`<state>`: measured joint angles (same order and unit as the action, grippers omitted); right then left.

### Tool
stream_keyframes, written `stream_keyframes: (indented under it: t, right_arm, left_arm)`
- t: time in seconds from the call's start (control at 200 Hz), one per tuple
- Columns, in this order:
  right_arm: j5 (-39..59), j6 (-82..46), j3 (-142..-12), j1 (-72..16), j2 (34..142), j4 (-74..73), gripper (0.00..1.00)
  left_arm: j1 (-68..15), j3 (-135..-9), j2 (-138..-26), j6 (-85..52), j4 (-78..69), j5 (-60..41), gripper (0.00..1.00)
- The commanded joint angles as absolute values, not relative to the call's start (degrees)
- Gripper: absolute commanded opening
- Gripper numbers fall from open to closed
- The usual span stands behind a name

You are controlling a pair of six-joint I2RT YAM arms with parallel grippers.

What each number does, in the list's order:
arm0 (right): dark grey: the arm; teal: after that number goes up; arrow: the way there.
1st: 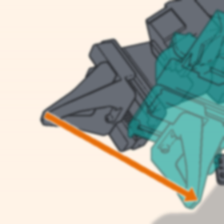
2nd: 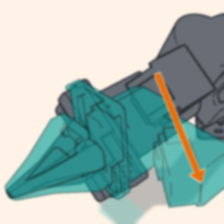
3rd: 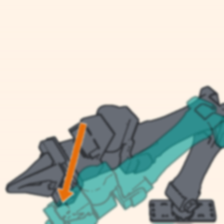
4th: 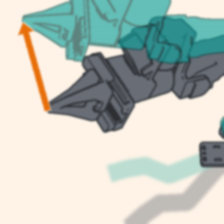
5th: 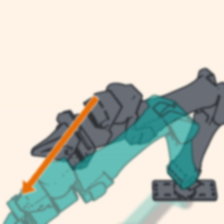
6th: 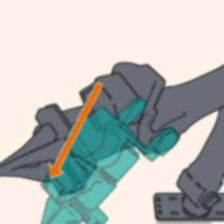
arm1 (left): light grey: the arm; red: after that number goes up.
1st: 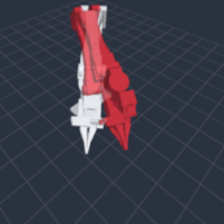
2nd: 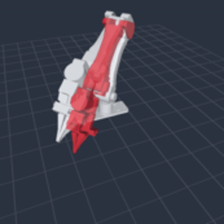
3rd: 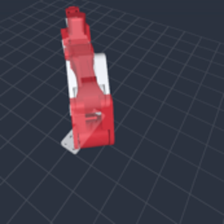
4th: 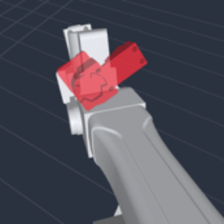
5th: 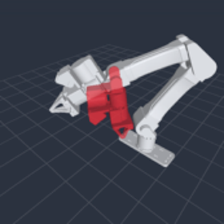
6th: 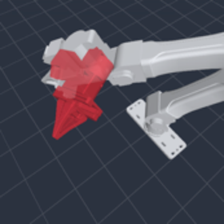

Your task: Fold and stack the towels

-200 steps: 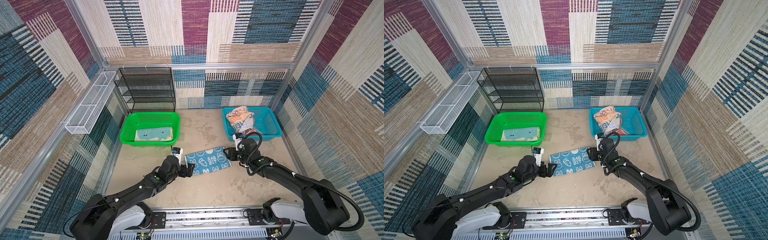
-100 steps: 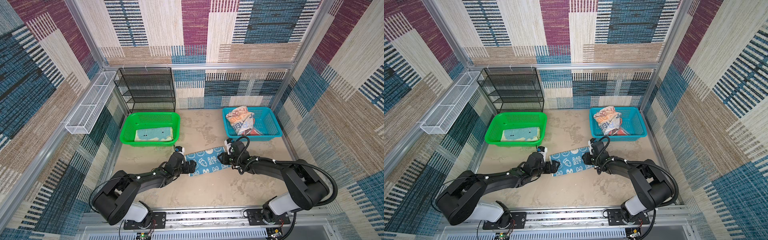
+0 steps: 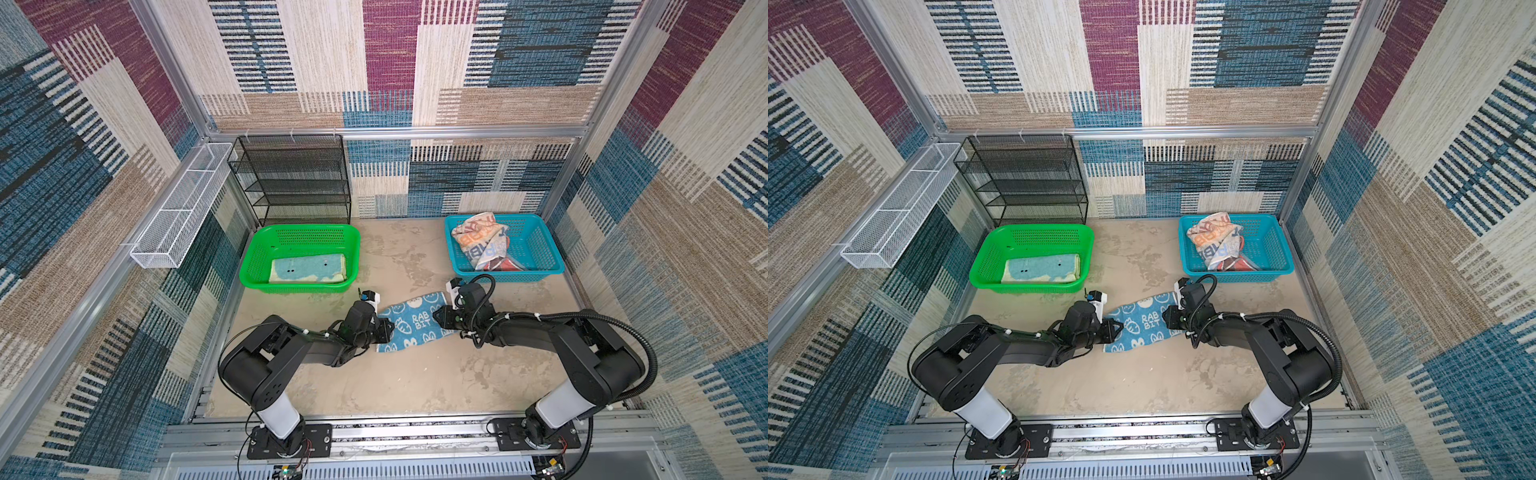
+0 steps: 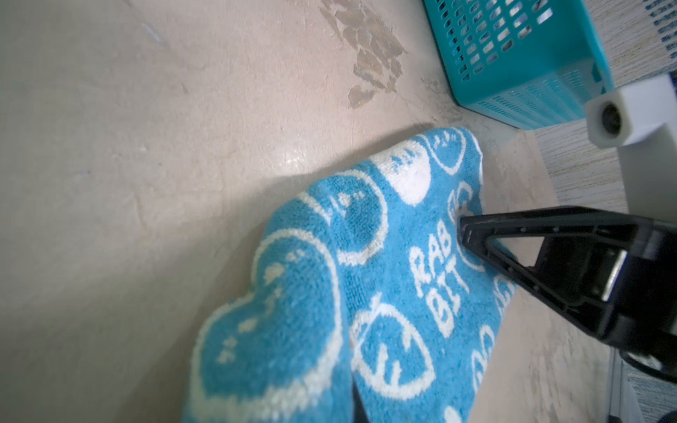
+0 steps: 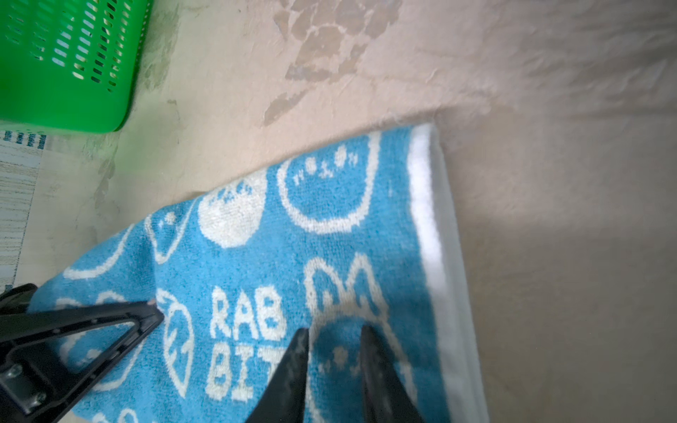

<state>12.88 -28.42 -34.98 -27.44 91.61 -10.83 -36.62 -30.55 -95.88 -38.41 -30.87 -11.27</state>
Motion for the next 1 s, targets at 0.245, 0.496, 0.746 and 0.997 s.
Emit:
stream_keyframes:
  t: [0.245,0.496,0.746,0.997]
  right_arm:
    - [2.2,-25.9,-34.8,-27.5,82.9,-9.8,0.63]
    - [-5.6,-22.3,-34.7,-27.4,77.0,-7.4,0.73]
    - [-6.2,-21.5,-33.5,-27.5,77.9,-7.6,0.73]
    - [-5.8,-21.4,-32.6,-27.4,79.5,-8.7,0.73]
  left_arm:
    - [-36.0,-51.9,-92.8,-24.5,8.1,0.2,0.00]
    - [-29.1,-74.8,-97.5,-14.3,30.1,-1.3,0.00]
    - [-22.5,-95.3,-105.0,-6.9,47.4,-3.1,0.00]
    - [-14.6,-106.0,-107.9,-3.9,54.7,-1.4,0.00]
